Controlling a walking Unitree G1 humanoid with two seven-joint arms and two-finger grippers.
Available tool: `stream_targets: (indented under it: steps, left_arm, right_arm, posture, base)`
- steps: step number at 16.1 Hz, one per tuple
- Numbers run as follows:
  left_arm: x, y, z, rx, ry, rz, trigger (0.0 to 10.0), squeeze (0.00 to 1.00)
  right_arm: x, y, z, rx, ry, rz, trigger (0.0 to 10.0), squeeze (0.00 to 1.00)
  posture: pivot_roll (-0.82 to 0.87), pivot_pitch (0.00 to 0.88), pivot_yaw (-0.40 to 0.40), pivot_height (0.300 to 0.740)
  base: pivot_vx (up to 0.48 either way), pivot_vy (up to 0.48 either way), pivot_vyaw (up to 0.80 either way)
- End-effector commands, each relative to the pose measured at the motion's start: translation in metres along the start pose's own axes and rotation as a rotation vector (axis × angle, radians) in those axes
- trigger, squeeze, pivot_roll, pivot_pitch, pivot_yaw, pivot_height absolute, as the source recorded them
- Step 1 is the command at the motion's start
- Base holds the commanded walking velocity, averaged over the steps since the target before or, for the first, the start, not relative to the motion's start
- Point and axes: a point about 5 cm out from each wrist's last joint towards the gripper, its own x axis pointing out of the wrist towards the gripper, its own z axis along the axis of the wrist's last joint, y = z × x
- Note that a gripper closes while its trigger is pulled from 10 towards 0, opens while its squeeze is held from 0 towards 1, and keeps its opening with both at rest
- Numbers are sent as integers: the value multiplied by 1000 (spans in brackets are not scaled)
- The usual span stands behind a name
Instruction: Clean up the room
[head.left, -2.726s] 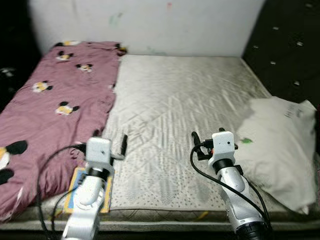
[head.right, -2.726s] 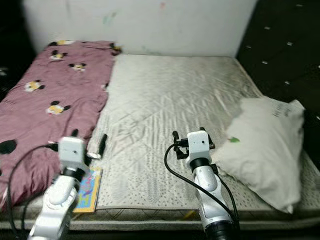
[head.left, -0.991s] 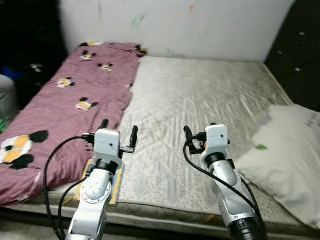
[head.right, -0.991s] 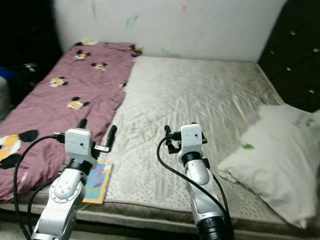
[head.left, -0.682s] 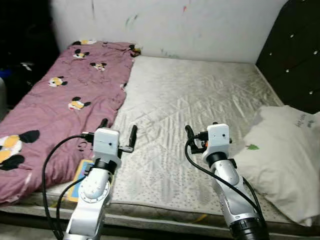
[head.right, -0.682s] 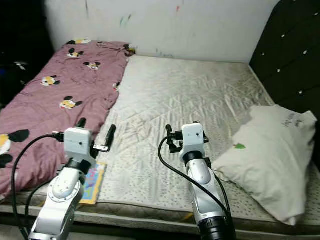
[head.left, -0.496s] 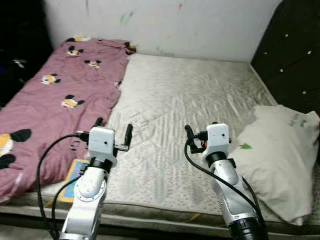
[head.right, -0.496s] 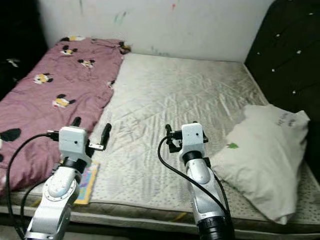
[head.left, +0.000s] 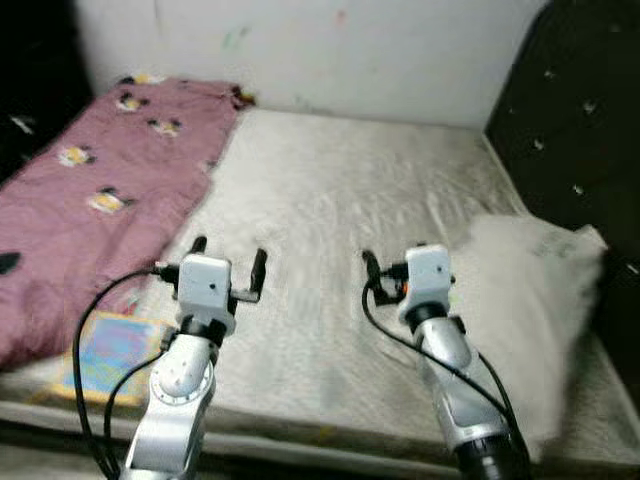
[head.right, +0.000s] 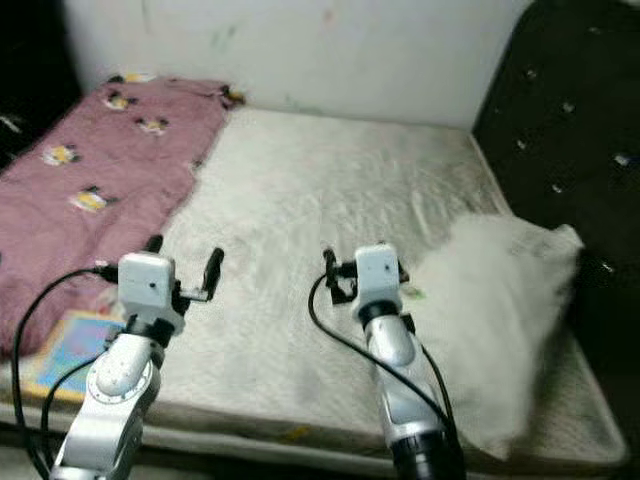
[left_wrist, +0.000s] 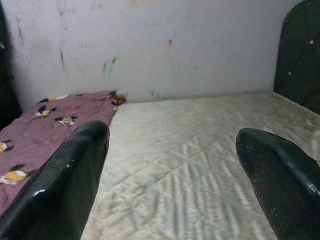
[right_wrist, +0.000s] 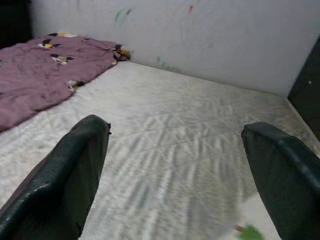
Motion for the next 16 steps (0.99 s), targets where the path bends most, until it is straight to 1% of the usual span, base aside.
stream_targets:
  steps: [1, 3, 8, 10, 16]
  left_arm:
    - [2, -7, 2, -11, -5, -30, 10000, 0]
    - [3, -8, 3, -54, -11, -31, 10000, 0]
    - [0, -8, 4, -38, -4, -25, 10000, 0]
    - [0, -9, 3, -41, 4, -27, 10000, 0]
    - [1, -10, 3, -44, 7, -28, 10000, 0]
  right_arm:
    - [0, -7, 1, -10, 1, -18, 10000, 0]
    - [0, -8, 1, -13, -1, -19, 10000, 0]
    - [-1, -7, 0, -11, 7, -22, 10000, 0]
    - [-1, -7, -1, -11, 8, -22, 10000, 0]
    - [0, -10, 0, -20, 7, -27, 10000, 0]
  posture:
    - [-10, 19, -37, 740]
    - [-10, 23, -37, 740]
    - [-7, 42, -37, 740]
    - [-7, 45, -39, 740]
    - [-12, 47, -41, 740]
  base:
    - [0, -322, 0]
    - [0, 0, 0]
    - [0, 0, 0]
    - [0, 0, -628]
    - [0, -342, 0]
